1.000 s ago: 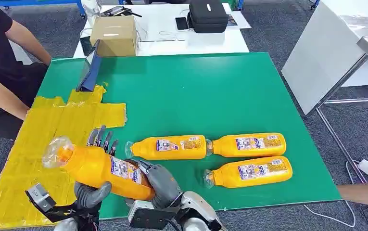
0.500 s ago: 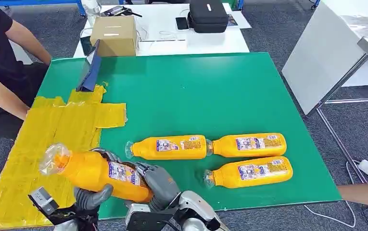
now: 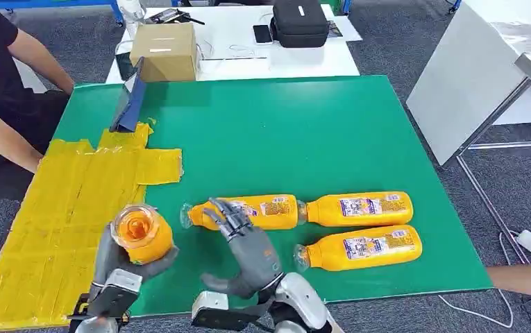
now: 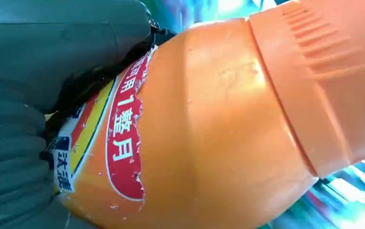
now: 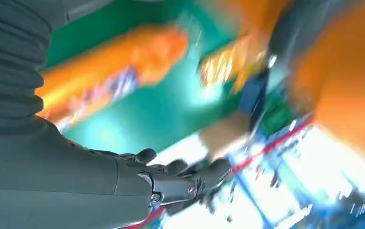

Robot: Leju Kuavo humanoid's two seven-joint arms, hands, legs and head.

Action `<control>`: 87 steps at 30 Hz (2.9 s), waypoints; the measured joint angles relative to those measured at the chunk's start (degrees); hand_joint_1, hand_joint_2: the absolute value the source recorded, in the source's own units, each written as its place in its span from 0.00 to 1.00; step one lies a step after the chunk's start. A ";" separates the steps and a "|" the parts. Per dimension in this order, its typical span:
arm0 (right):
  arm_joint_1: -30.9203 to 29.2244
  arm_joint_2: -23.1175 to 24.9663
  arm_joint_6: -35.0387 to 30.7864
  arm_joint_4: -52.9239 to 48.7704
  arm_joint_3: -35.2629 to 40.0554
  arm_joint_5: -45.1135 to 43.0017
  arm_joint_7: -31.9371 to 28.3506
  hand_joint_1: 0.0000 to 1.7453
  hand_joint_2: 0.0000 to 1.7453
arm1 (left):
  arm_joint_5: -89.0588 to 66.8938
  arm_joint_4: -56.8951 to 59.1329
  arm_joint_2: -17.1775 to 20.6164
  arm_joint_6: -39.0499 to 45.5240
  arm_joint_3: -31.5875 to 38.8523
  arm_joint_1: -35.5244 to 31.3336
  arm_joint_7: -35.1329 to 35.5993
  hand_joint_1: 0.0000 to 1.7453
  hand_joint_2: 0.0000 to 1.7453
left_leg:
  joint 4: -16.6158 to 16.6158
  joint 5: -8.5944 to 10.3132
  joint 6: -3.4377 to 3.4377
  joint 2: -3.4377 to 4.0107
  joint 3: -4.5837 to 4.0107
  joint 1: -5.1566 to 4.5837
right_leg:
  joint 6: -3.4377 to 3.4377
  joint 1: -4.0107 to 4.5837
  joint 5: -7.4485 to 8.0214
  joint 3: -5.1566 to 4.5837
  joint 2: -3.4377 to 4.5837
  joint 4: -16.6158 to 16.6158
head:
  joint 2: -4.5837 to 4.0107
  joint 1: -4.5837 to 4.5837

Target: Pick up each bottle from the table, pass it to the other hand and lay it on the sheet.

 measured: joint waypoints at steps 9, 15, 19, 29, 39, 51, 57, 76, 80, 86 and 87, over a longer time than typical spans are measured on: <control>-2.39 -4.98 2.84 -2.25 -8.67 -2.05 0.06 0.00 1.00 | -33.59 3.29 4.91 21.69 3.63 1.41 11.93 1.00 1.00 | 0.00 0.00 0.00 -0.01 -0.02 -0.02 | 0.01 -0.01 0.01 0.02 0.00 0.00 | 0.00 0.02; -6.57 -6.73 7.13 1.41 -11.12 -4.94 1.86 0.00 1.00 | -42.78 9.98 9.24 20.40 2.49 0.97 18.99 1.00 1.00 | 0.00 0.02 0.00 0.00 -0.01 0.00 | 0.01 0.01 0.01 -0.02 0.00 0.00 | 0.00 0.00; -7.66 -7.21 7.63 3.09 -11.73 -5.20 1.86 0.00 1.00 | -43.72 12.33 11.04 19.74 1.51 0.72 20.46 1.00 1.00 | 0.00 0.02 0.00 0.00 -0.02 0.00 | 0.02 0.01 0.02 -0.02 0.00 0.02 | 0.00 0.00; -15.55 -5.83 12.09 15.40 -11.03 -6.04 3.19 0.00 1.00 | -45.62 26.63 20.59 9.93 -11.00 -8.58 28.02 0.00 0.00 | -0.01 0.14 -0.10 -0.20 0.20 -0.02 | -0.03 -0.03 -0.01 0.29 -0.21 0.10 | 0.00 0.02; -23.12 -1.48 14.34 31.37 -8.63 -8.07 4.81 0.00 1.00 | -42.60 40.57 23.19 5.36 -17.85 -20.09 27.19 0.00 0.00 | -0.04 0.33 -0.16 -0.45 0.86 -0.01 | -0.19 -0.04 -0.04 0.97 -0.42 0.20 | 0.00 0.02; -28.39 0.16 19.26 45.45 -5.41 -8.50 6.54 0.00 1.00 | -16.32 41.98 24.61 -3.17 -18.31 -22.61 7.31 0.00 0.00 | -0.06 0.51 -0.27 -0.98 1.08 -0.01 | -0.21 -0.06 -0.11 0.69 -0.95 0.20 | 0.00 -0.02; -31.82 0.79 21.01 53.12 -3.82 -8.18 8.63 1.00 1.00 | 2.05 37.81 23.11 -15.87 -17.05 -21.51 -4.06 0.00 0.00 | -0.06 0.59 -0.24 -0.88 1.06 -0.01 | -0.37 -0.06 -0.04 0.66 -0.87 0.19 | 0.00 0.04; -31.96 2.01 10.29 58.76 -6.76 -11.54 3.47 1.00 1.00 | 41.60 24.92 11.28 -48.69 0.00 -17.41 -2.39 0.00 1.00 | -0.01 0.53 -0.30 -0.04 0.62 0.01 | -0.27 0.00 0.36 0.46 -0.11 0.20 | 0.00 0.04; -23.88 3.17 2.69 48.82 -12.77 -19.25 -8.41 1.00 1.00 | 48.94 21.03 9.14 -49.67 4.10 -13.56 3.29 0.00 1.00 | -0.01 0.53 -0.30 -0.03 0.28 0.01 | -0.24 0.01 0.38 0.18 -0.07 0.24 | 0.00 0.02; -11.57 6.52 2.43 26.31 -18.05 -23.89 -10.65 1.00 1.00 | 54.24 15.84 5.66 -49.81 8.88 -9.39 7.28 0.00 1.00 | -0.01 0.54 -0.32 -0.11 -0.34 0.06 | -0.29 0.11 0.33 -0.45 -0.08 0.25 | 0.00 0.02; -10.72 6.73 2.41 24.19 -18.44 -24.15 -10.65 1.00 1.00 | 54.37 15.28 5.36 -49.76 9.27 -9.14 7.49 0.00 1.00 | -0.01 0.53 -0.32 -0.07 -0.37 0.06 | -0.29 0.11 0.33 -0.47 -0.07 0.25 | 0.00 0.02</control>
